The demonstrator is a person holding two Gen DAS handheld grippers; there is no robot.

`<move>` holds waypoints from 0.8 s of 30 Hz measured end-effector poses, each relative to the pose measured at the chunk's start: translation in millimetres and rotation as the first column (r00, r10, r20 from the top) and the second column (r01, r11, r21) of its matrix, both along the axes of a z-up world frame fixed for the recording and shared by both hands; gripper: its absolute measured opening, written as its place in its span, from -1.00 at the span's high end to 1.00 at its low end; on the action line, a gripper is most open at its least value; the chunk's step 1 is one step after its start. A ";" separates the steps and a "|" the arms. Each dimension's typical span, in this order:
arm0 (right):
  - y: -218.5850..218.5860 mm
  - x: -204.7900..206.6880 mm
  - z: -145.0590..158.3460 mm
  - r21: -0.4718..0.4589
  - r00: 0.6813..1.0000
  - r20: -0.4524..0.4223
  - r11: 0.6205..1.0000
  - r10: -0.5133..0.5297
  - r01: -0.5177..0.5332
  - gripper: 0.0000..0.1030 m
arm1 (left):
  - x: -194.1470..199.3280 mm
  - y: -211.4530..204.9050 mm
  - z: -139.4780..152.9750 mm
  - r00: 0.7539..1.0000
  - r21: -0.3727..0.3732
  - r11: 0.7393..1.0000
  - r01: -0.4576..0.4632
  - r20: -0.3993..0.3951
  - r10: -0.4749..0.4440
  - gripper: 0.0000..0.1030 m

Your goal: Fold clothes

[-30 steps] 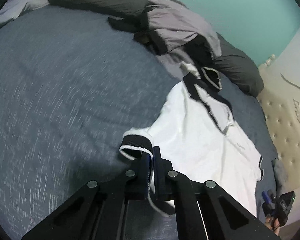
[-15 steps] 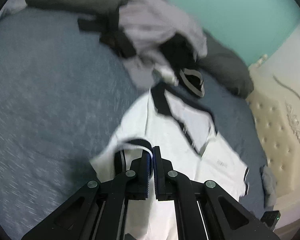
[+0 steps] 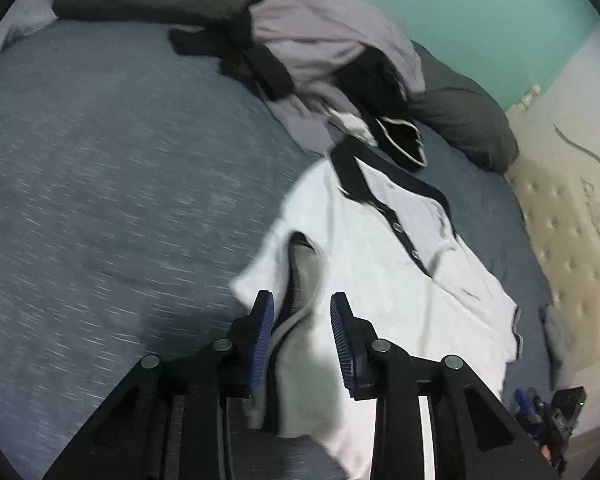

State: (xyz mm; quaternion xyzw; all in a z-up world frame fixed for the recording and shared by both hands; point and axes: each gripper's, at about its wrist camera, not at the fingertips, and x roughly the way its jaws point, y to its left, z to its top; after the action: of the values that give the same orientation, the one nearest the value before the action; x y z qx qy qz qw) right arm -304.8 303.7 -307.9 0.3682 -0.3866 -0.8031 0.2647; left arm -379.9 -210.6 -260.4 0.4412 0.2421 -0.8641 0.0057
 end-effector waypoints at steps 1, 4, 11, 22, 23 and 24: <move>-0.6 0.0 -0.1 -0.001 1.000 0.001 1.000 0.001 -0.001 0.51 | 0.9 -3.2 -1.4 1.000 -0.007 1.000 -0.004 0.009 0.005 0.37; -2.4 -0.1 0.4 -0.001 1.000 0.002 1.000 0.002 -0.002 0.51 | -1.9 -5.4 -10.7 1.000 -0.066 0.998 0.006 0.029 -0.004 0.37; -2.5 -1.2 2.3 -0.002 1.000 -0.002 1.000 -0.003 0.003 0.51 | -14.3 -11.4 -28.3 0.999 -0.089 0.996 0.007 0.051 -0.002 0.39; -1.0 -1.8 1.6 -0.006 1.000 0.007 1.000 -0.005 0.005 0.51 | -30.8 15.2 -27.8 0.994 -0.132 0.986 0.105 0.047 -0.099 0.58; -0.7 -1.8 1.4 -0.007 1.000 0.008 1.000 -0.006 0.006 0.51 | -31.9 16.3 -28.3 0.993 -0.133 0.985 0.110 0.048 -0.104 0.67; -0.3 -1.6 1.6 -0.009 1.000 0.008 1.000 -0.008 0.008 0.51 | -32.7 17.2 -28.8 0.993 -0.134 0.984 0.114 0.050 -0.109 0.75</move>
State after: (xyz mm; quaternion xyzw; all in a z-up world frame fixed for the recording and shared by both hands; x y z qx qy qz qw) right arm -306.4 303.4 -306.3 0.3688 -0.3925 -0.8009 0.2617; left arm -412.7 -193.5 -289.2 0.4709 0.1570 -0.8681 -0.0072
